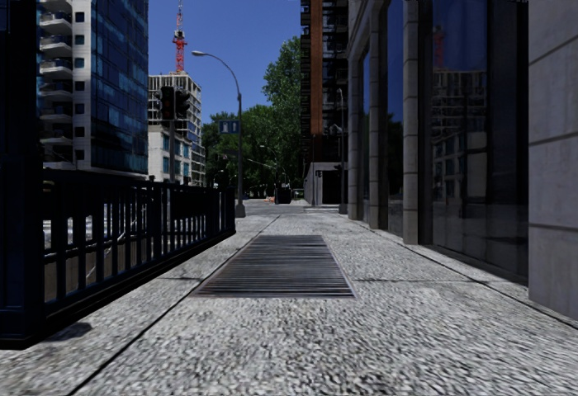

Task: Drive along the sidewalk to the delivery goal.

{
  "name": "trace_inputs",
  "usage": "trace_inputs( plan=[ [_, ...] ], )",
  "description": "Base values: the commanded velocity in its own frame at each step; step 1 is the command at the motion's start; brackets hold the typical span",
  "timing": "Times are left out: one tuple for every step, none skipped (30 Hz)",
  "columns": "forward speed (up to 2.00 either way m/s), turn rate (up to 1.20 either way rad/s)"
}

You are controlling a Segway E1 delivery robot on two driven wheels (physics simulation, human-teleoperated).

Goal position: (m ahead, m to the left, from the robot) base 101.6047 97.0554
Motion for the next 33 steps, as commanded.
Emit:
trace_inputs(
  plan=[
    [1.93, 0.0],
    [1.93, 0.0],
    [1.93, 0.0],
    [1.93, 0.0],
    [1.93, 0.0],
    [1.93, 0.0],
    [1.93, 0.0],
    [1.93, 0.0],
    [1.93, 0.0],
    [1.93, 0.0],
    [1.93, 0.0],
    [1.93, 0.0],
    [1.93, 0.0],
    [1.93, 0.0],
    [1.93, 0.0],
    [1.93, 0.0],
    [1.93, 0.0],
    [1.93, 0.0],
    [1.93, 0.0],
    [1.93, 0.0],
    [1.93, 0.0],
    [1.93, 0.0],
    [1.93, 0.0],
    [1.93, 0.0],
    [1.93, 0.0],
    [1.93, 0.0],
    [1.93, 0.0],
    [1.93, 0.0],
    [1.93, 0.0],
    [1.93, 0.0],
    [1.93, 0.0],
    [1.93, 0.0],
    [1.93, 0.0]
  ],
)
